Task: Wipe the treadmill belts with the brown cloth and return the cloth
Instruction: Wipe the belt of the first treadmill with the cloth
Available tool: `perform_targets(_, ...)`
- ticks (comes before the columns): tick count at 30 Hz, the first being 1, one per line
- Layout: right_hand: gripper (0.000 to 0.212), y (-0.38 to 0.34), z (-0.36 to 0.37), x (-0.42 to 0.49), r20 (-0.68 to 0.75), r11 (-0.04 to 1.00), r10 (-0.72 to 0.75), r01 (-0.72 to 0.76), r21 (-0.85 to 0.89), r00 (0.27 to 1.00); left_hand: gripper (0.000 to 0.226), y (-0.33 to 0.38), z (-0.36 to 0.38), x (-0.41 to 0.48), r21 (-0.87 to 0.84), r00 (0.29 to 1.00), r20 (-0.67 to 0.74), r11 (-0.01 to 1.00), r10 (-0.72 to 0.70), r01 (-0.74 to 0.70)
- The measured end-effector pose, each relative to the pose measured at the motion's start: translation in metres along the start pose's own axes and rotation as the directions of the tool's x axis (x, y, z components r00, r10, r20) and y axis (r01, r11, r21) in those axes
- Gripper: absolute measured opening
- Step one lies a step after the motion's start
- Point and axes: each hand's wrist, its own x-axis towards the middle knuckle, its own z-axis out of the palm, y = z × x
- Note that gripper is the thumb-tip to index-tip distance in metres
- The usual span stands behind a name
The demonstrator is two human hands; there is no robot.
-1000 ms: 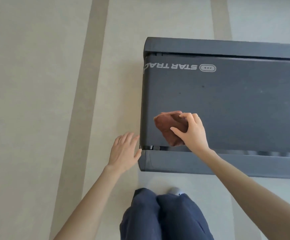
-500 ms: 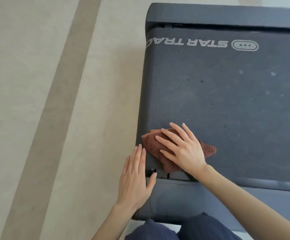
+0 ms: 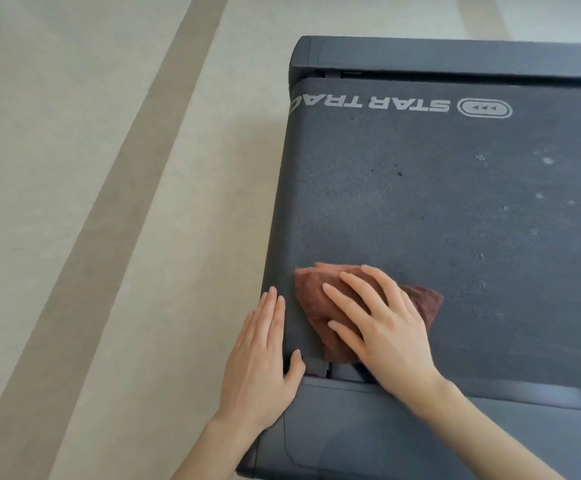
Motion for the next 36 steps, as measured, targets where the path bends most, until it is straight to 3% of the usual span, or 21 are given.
perform_targets(3,0.038,-0.004,0.002,-0.016,-0.026,0.993,-0.116,0.116,-0.004,0.993,0.067,-0.001,0.001,-0.005,-0.07,0.999,-0.05,0.997,-0.013,0.009)
perform_targets(6,0.031,0.006,0.011,0.035,-0.049,0.989,-0.142,0.14,-0.042,0.989,0.064,0.001,0.001,-0.007,-0.073,0.996,-0.086,0.997,-0.017,0.011)
perform_targets(12,0.039,0.024,0.027,0.121,0.102,0.98,0.091,-0.071,-0.183,0.991,0.067,-0.002,0.004,-0.008,-0.013,0.996,-0.079,0.999,0.044,-0.045)
perform_targets(16,0.033,0.021,0.005,0.055,-0.008,0.971,0.156,-0.154,-0.183,0.988,0.069,0.001,0.002,0.0,0.061,0.989,-0.04,0.989,0.14,-0.137)
perform_targets(20,0.029,0.03,-0.017,-0.048,-0.092,0.975,0.103,-0.119,-0.186,0.99,0.072,0.014,0.01,0.022,0.109,0.98,-0.03,0.975,0.199,-0.194)
perform_targets(23,0.023,0.052,-0.014,-0.045,-0.13,0.967,0.116,-0.142,-0.212,0.985,0.073,0.026,0.016,0.042,0.14,0.974,-0.037,0.966,0.224,-0.216)
perform_targets(26,0.023,0.08,-0.007,0.006,-0.195,0.912,0.278,-0.322,-0.255,0.941,0.073,0.035,0.022,0.057,0.188,0.966,-0.042,0.952,0.254,-0.242)
perform_targets(30,0.034,0.109,-0.009,0.051,-0.108,0.782,0.532,-0.537,-0.317,0.84,0.072,0.045,0.022,0.073,0.198,0.959,-0.039,0.943,0.28,-0.267)
perform_targets(32,0.032,0.098,-0.016,0.032,-0.124,0.802,0.506,-0.519,-0.295,0.854,0.07,0.05,0.024,0.088,0.187,0.946,-0.015,0.93,0.324,-0.316)
perform_targets(36,0.026,0.07,-0.028,-0.072,-0.13,0.9,0.321,-0.345,-0.265,0.938,0.068,0.062,0.028,0.106,0.19,0.935,-0.033,0.921,0.352,-0.34)
